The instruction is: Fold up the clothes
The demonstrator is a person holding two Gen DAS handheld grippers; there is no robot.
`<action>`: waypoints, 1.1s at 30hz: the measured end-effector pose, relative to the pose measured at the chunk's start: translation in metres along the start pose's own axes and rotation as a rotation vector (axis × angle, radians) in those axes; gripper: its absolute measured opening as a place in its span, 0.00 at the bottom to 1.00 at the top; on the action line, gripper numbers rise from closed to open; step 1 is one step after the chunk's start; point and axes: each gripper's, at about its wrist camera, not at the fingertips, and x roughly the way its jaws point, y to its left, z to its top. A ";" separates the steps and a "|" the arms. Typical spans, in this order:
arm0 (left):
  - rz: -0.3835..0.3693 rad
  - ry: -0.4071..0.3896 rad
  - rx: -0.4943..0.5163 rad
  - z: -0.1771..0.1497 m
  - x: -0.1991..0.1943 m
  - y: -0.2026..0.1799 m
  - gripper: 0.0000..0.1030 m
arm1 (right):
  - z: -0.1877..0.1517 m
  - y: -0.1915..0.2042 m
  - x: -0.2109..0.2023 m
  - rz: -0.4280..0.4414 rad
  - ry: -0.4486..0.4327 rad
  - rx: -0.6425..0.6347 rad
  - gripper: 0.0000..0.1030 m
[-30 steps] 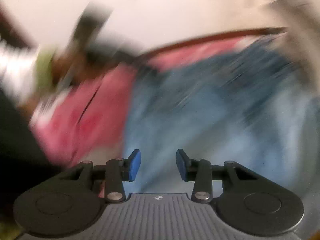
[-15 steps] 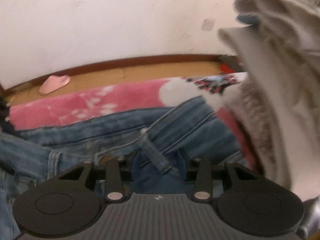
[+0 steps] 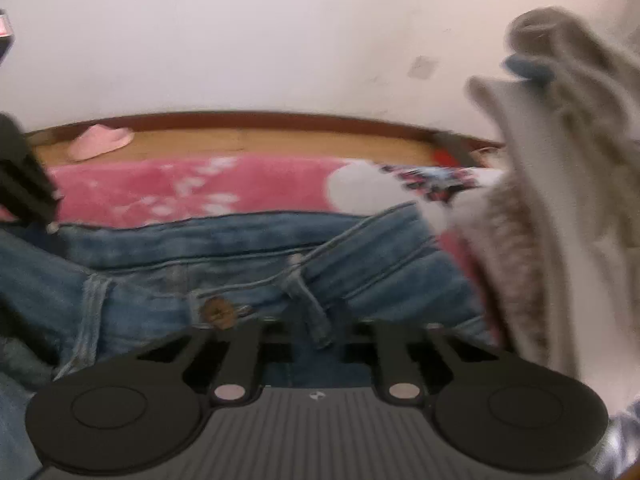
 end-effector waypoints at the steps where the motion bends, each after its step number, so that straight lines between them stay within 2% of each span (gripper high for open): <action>1: 0.010 -0.014 -0.002 -0.001 -0.001 -0.003 0.35 | 0.000 0.000 -0.005 -0.012 -0.022 0.016 0.06; 3: 0.024 -0.048 0.012 -0.003 -0.007 -0.010 0.19 | 0.001 0.000 -0.017 -0.025 -0.059 0.038 0.06; 5: 0.040 -0.081 0.024 -0.006 -0.013 -0.016 0.07 | 0.003 0.001 -0.027 -0.033 -0.099 0.061 0.05; 6: 0.056 -0.093 0.033 -0.007 -0.016 -0.018 0.04 | 0.004 0.000 -0.032 -0.035 -0.120 0.074 0.05; 9: 0.087 -0.136 0.022 -0.009 -0.027 -0.020 0.02 | 0.011 -0.003 -0.039 -0.034 -0.165 0.116 0.05; 13: 0.070 -0.194 -0.079 -0.007 -0.046 -0.009 0.02 | 0.023 -0.005 -0.041 -0.015 -0.208 0.154 0.05; 17: 0.069 -0.211 -0.146 -0.004 -0.061 0.007 0.02 | 0.037 -0.003 -0.035 0.005 -0.232 0.175 0.05; 19: 0.075 -0.191 -0.166 -0.006 -0.062 0.015 0.02 | 0.038 0.003 -0.021 0.003 -0.213 0.157 0.05; 23: 0.093 -0.101 -0.199 -0.012 -0.045 0.031 0.02 | 0.030 0.014 0.018 -0.006 -0.135 0.131 0.05; 29: 0.125 -0.063 -0.120 -0.015 -0.039 0.031 0.08 | 0.021 0.010 0.034 0.012 -0.126 0.186 0.08; 30: 0.131 -0.056 -0.105 -0.015 -0.039 0.029 0.09 | 0.021 0.006 0.032 0.019 -0.123 0.193 0.11; 32: 0.131 -0.044 -0.105 -0.013 -0.042 0.031 0.14 | 0.022 -0.006 0.020 0.042 -0.119 0.230 0.37; 33: 0.132 -0.041 -0.108 -0.013 -0.044 0.032 0.16 | 0.022 -0.013 0.014 0.054 -0.117 0.250 0.42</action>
